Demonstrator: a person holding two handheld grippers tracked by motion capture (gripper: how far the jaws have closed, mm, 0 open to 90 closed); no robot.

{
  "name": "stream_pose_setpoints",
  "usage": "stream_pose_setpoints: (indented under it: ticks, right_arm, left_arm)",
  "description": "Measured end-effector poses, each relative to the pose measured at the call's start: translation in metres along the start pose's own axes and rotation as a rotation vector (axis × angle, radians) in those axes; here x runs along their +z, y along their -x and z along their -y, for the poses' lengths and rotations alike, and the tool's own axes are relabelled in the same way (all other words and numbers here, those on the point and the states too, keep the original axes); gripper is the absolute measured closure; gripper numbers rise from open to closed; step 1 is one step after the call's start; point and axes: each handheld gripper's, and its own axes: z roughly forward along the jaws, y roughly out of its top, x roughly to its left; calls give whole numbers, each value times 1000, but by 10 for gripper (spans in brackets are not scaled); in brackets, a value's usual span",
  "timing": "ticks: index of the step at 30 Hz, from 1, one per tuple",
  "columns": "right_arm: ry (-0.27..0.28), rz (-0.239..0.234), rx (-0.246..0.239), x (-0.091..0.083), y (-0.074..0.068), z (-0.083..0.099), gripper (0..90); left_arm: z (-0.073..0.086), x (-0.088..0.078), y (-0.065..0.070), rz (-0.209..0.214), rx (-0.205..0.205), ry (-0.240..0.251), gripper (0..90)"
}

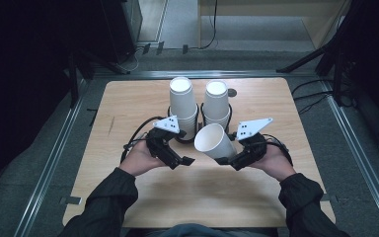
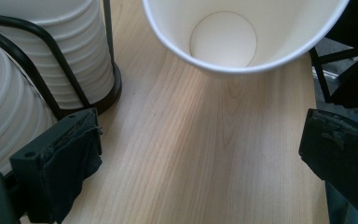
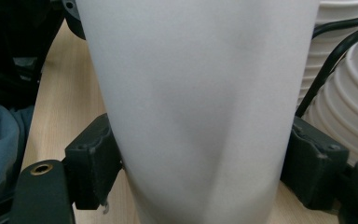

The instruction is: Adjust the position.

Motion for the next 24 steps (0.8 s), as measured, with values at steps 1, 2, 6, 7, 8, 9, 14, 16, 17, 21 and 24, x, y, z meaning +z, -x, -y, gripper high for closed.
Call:
stream_pose_setpoints:
  ticks: [1,2,6,7,8,9,14,16,17,21,24]
  right_arm:
    - [0,0,0,0,0,0,218]
    - [2,3,1,-1,-1,0,218]
    - [3,5,0,-3,-1,0,218]
    - [3,5,0,-3,-1,0,218]
    - [5,2,1,-3,-1,0,218]
    - [5,1,4,-3,-2,0,218]
    - [19,-6,-1,-1,-2,-1,218]
    - [16,-11,5,1,-3,-1,217]
    - [16,-11,5,1,-3,-1,217]
    - [18,-22,-1,6,-4,-2,217]
    - [12,-34,-2,11,-6,-3,217]
  left_arm:
    - [0,-1,0,4,4,5,0]
    - [1,-1,-1,5,0,12,0]
    - [3,-5,-3,34,-28,82,0]
    - [3,-5,-3,34,-28,82,0]
    - [3,-5,-2,40,-32,101,0]
    - [2,-5,-1,39,-30,119,0]
    - [-1,0,2,46,-30,150,0]
    - [-3,2,2,51,-40,168,0]
    - [-3,2,2,51,-40,168,0]
    - [-6,7,4,51,-41,178,0]
    - [-8,11,5,62,-46,184,0]
